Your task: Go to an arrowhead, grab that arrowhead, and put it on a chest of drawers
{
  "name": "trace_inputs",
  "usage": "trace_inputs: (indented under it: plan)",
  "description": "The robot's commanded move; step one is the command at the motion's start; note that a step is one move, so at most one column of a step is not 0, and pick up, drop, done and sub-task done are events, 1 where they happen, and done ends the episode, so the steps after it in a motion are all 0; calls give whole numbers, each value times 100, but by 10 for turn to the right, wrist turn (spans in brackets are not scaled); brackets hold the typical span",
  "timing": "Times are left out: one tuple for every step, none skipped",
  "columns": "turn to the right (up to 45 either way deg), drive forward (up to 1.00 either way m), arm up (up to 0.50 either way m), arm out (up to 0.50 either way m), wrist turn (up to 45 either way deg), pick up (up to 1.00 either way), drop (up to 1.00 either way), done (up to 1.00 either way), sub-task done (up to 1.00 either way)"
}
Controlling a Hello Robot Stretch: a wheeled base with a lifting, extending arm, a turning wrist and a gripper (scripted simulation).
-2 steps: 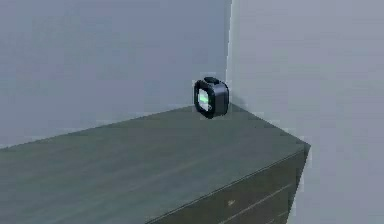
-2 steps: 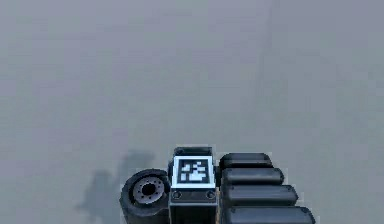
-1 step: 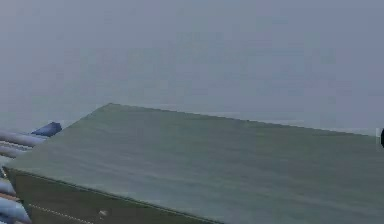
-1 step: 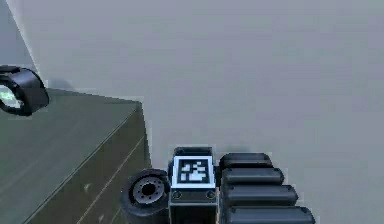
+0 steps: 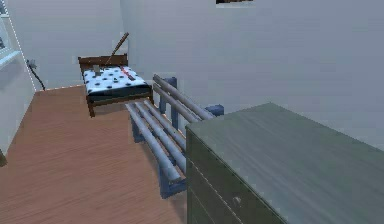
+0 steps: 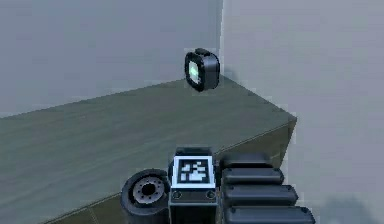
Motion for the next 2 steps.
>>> trace_inputs:
  plan:
    - [-60, 0, 0, 0, 0, 0, 0, 0, 0]
    - [0, 0, 0, 38, 0, 0, 0, 0, 0]
